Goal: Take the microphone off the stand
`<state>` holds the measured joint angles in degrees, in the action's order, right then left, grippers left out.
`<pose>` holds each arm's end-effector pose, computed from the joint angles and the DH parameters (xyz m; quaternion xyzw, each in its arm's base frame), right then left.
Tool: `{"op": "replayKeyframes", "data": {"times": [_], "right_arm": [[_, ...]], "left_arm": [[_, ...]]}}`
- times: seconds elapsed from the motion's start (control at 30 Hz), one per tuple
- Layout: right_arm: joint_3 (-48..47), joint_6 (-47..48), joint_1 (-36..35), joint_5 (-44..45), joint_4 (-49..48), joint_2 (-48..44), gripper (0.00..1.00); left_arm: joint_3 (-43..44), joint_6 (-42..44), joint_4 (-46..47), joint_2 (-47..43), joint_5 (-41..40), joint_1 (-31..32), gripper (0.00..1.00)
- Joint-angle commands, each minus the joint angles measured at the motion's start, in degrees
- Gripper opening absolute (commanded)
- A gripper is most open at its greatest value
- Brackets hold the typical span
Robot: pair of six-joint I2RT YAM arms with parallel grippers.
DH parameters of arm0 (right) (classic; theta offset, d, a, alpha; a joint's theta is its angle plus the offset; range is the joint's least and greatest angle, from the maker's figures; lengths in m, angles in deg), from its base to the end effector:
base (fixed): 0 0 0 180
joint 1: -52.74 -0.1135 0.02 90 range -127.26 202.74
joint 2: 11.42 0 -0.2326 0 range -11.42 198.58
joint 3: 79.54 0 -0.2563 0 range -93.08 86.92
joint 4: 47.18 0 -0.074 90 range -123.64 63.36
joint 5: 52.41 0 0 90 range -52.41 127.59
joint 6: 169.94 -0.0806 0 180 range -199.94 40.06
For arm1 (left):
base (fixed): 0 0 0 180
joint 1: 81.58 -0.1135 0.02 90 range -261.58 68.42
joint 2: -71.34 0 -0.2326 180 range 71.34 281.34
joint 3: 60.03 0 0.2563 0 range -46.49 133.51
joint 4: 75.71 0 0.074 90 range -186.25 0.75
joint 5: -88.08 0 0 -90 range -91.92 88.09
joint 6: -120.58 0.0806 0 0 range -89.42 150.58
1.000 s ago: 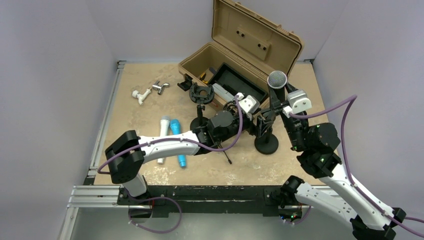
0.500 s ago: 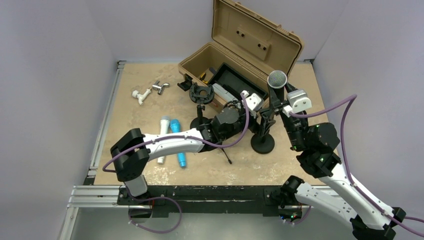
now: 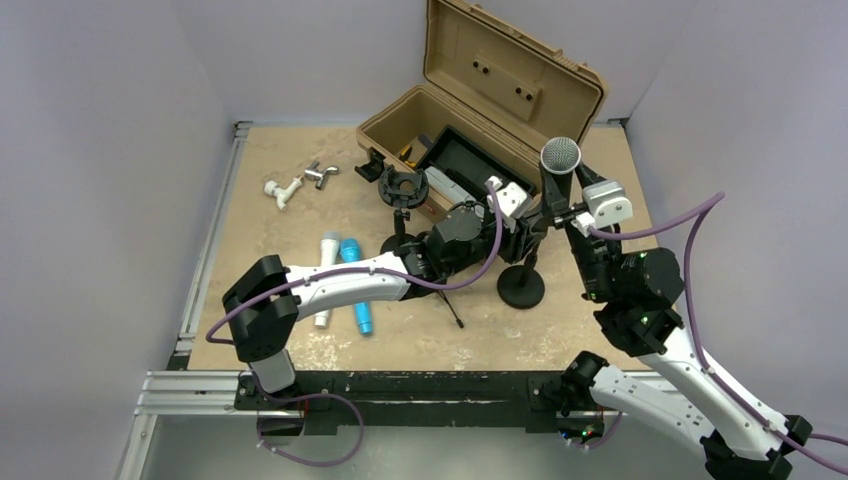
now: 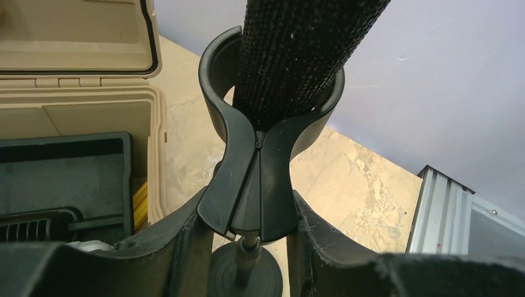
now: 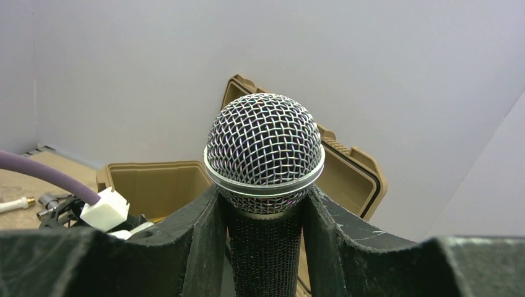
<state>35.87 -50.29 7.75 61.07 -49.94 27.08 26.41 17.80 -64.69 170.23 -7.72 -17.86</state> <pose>0.1625 0.1171 0.4424 -0.1626 0.5023 0.0099 0.8492 0.2111 -0.4092 0.2842 0.2756 0.6607 -0.4033 0.5701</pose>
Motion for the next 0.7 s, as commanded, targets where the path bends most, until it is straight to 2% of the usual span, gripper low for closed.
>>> {"op": "replayKeyframes", "data": {"times": [0.0,0.17,0.27,0.4,0.6,0.63,0.67], "right_arm": [[-2.33,-0.98,-0.37,1.22,-6.47,0.15,0.00],[-11.94,-4.95,-0.39,12.49,-11.88,3.93,0.00],[-16.66,-4.87,-0.43,26.06,-13.74,7.67,0.00],[-14.29,-1.20,1.27,38.91,-18.17,10.40,0.00],[-9.88,-14.90,12.89,40.45,-8.39,8.37,0.00],[-9.38,-15.41,14.20,41.09,-7.64,8.39,0.00],[-9.12,-16.06,15.29,41.36,-6.45,8.77,0.00]], "left_arm": [[-0.64,-0.18,0.40,-1.09,-0.87,-0.53,0.00],[-4.05,-0.32,2.97,-1.98,0.82,-0.57,0.00],[-5.15,0.01,3.47,-2.67,2.59,-0.53,0.00],[-6.52,0.95,4.25,-3.62,5.35,-0.45,0.00],[-6.61,2.46,2.16,-4.13,10.55,-0.34,0.00],[-6.06,2.43,1.11,-4.10,10.75,-0.31,0.01],[-5.30,2.14,-0.35,-3.98,11.37,-0.27,0.07]]}}
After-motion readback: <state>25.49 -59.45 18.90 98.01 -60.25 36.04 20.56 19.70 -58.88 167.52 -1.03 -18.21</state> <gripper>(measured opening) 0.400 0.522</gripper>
